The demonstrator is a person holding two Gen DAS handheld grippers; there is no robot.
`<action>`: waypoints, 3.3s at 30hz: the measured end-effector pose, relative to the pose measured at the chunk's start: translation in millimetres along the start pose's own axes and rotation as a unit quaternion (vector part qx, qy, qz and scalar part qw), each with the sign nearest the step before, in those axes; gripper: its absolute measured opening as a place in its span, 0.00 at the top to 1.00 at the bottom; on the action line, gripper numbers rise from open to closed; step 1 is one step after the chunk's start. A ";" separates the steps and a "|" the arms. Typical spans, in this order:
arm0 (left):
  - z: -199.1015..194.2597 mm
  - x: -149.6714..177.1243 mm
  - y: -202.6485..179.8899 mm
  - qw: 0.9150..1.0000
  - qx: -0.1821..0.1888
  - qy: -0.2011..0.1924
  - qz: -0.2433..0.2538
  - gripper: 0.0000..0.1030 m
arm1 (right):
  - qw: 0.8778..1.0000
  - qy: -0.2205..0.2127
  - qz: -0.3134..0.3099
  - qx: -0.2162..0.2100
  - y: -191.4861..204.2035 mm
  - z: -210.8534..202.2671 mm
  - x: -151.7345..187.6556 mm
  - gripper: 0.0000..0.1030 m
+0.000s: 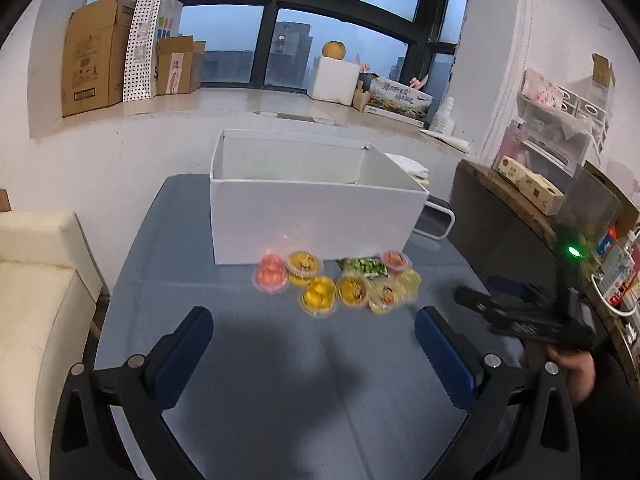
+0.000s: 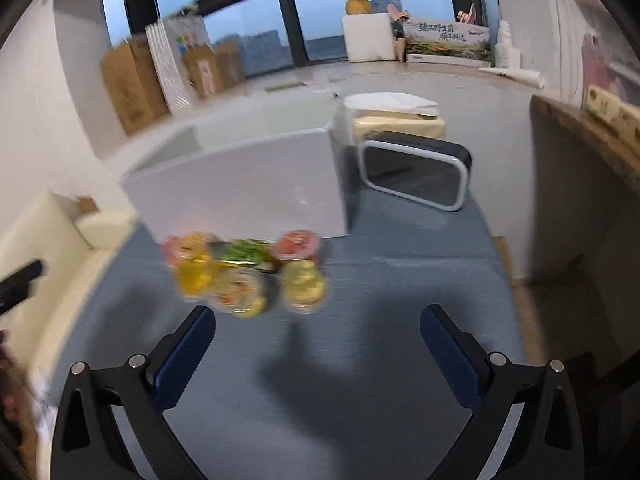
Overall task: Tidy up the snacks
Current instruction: 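Grasp a red jelly cup with the left gripper while the right grasps a yellow jelly cup, then carry both jelly cups over the white box and open both grippers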
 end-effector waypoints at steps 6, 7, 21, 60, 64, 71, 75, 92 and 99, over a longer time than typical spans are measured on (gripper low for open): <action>-3.9 20.5 2.6 1.000 -0.006 0.022 0.007 0.00 | 1.000 0.026 -0.006 -0.004 1.3 41.7 5.1 0.00; -3.4 22.4 3.1 1.000 -0.008 0.026 0.010 0.00 | 1.000 0.025 -0.008 -0.005 1.9 49.8 4.3 0.00; 21.9 32.1 10.9 0.999 -0.011 0.048 -0.003 0.00 | 0.997 0.077 -0.021 0.010 1.6 92.9 10.0 0.62; 170.6 27.5 52.0 0.993 -0.028 0.109 0.021 0.64 | 1.000 0.006 0.001 -0.029 15.8 -18.8 9.2 0.62; 137.7 18.9 46.5 0.996 -0.010 0.084 0.015 0.64 | 0.999 0.001 -0.001 -0.038 24.6 -21.6 5.6 0.62; 61.4 -14.4 26.3 0.999 0.021 0.011 0.034 0.64 | 0.998 -0.015 -0.014 -0.061 50.4 -28.0 -7.4 0.62; 41.5 -47.7 18.7 0.998 0.030 -0.022 0.043 0.64 | 0.996 -0.027 -0.028 -0.078 69.5 -25.8 -24.9 0.62; 161.7 -138.3 29.9 0.998 0.025 -0.028 0.056 0.63 | 0.996 -0.052 -0.022 -0.062 63.1 86.8 -159.8 0.61; 185.2 -129.3 47.7 0.999 0.002 -0.013 0.038 0.00 | 0.998 -0.029 0.014 -0.060 34.7 111.5 -162.1 0.00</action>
Point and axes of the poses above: each gripper's, at about its wrist camera, not at the fingertips, and z roughly the way its jaws point, y to its left, x to its underside, the point moved 7 cm from there along z, roughly the way its jaws point, and after that the axes turned 13 degrees about -y, right-handed, at the moved point
